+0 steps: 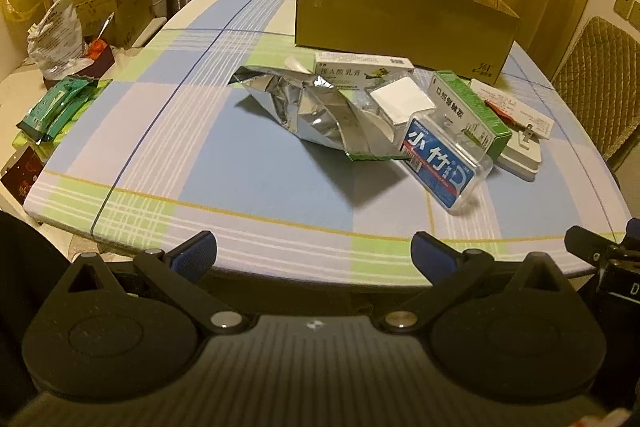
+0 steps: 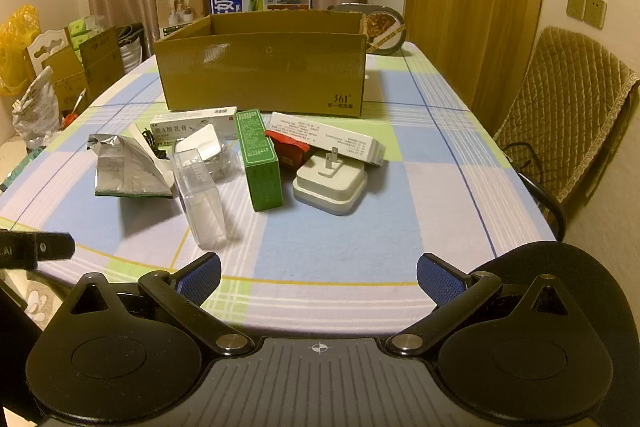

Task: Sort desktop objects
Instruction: 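Move both tools toward the items in front of the cardboard box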

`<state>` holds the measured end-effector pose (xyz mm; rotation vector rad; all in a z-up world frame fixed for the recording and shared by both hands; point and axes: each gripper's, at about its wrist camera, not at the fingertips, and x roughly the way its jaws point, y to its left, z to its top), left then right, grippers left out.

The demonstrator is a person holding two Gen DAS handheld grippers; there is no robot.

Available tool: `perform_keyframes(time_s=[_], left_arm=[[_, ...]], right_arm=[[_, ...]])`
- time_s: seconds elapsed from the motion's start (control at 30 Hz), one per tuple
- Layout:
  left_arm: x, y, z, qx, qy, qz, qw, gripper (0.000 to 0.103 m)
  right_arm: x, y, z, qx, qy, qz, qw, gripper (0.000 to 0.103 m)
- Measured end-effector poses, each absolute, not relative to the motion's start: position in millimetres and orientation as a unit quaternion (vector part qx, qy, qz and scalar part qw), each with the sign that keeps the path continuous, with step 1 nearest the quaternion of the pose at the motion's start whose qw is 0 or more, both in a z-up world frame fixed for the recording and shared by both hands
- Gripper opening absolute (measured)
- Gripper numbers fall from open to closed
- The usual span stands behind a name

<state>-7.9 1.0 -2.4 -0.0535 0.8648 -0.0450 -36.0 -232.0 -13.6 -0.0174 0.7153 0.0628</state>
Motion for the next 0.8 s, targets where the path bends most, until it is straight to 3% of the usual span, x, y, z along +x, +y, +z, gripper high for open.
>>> perform_keyframes(time_s=[0.8], left_arm=[[-3.0,-18.2,16.4,-0.035,0.417,-0.081,0.905,0.102]], right_arm=[[-25.4,-245.0,-8.3,0.022,0.347,0.036,0.937,0.101]])
